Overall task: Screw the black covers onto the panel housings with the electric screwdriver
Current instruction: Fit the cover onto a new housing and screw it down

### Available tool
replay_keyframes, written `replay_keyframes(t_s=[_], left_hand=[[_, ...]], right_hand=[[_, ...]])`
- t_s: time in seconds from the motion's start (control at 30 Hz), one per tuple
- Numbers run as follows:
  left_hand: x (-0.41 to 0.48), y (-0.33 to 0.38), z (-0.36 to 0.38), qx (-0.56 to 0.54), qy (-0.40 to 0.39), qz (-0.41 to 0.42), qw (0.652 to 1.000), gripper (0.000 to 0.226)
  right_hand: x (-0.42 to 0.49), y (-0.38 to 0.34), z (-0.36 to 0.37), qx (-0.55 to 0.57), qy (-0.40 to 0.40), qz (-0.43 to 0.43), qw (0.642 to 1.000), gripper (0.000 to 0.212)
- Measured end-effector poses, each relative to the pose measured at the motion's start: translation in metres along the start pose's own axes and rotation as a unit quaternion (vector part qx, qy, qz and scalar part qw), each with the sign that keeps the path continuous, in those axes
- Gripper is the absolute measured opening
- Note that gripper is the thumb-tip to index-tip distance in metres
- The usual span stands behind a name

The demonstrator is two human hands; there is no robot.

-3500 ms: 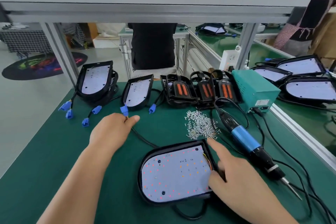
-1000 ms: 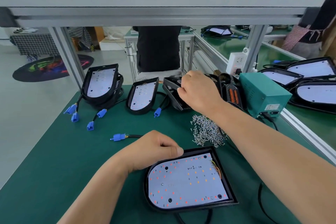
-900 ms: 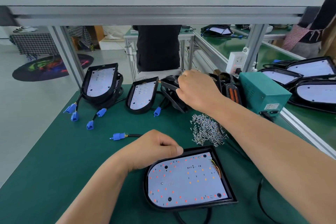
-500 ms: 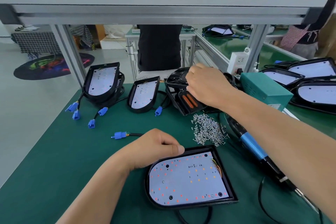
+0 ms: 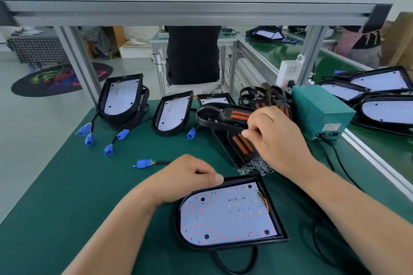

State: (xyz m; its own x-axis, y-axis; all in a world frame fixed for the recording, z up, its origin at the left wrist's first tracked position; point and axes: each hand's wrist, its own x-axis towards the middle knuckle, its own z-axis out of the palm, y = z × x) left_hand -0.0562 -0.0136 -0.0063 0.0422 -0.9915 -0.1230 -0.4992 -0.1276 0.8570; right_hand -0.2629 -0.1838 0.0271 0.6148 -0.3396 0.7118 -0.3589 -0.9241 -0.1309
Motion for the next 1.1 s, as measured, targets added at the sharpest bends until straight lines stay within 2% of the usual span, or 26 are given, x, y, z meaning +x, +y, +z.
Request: replay_keyframes(t_s=[0.1, 0.3, 0.4, 0.53, 0.67, 0.9, 1.1], left_hand=[[0.0, 0.0, 0.0, -0.001, -0.003, 0.005, 1.0, 0.049], [-0.004, 0.006, -0.001, -0.056, -0.023, -0.006, 0.998, 0.025], [-0.004, 0.007, -0.003, -0.066, -0.011, -0.01, 0.998, 0.032], [-0.007, 0.003, -0.004, -0.116, -0.041, -0.033, 0.992, 0.027], [-0.006, 0.001, -0.004, -0.094, -0.046, -0.021, 0.994, 0.052], [-0.006, 0.002, -0.003, -0.08, -0.051, -0.017, 0.995, 0.036], [-0.008, 0.004, -0.003, -0.076, -0.049, -0.016, 0.996, 0.043]], right_hand=[[-0.029, -0.008, -0.008, 0.05, 0.007, 0.015, 0.999, 0.021], [-0.081, -0.011, -0.047, 0.13, 0.003, -0.019, 0.991, 0.027], [-0.101, -0.013, -0.063, 0.131, -0.023, -0.073, 0.988, 0.035], [-0.115, -0.018, -0.072, 0.09, -0.062, -0.121, 0.987, 0.037], [-0.119, -0.027, -0.073, 0.065, -0.091, -0.139, 0.984, 0.033], [-0.11, -0.05, -0.084, 0.095, -0.125, -0.096, 0.983, 0.035], [-0.108, -0.063, -0.089, 0.084, -0.167, -0.073, 0.98, 0.024]])
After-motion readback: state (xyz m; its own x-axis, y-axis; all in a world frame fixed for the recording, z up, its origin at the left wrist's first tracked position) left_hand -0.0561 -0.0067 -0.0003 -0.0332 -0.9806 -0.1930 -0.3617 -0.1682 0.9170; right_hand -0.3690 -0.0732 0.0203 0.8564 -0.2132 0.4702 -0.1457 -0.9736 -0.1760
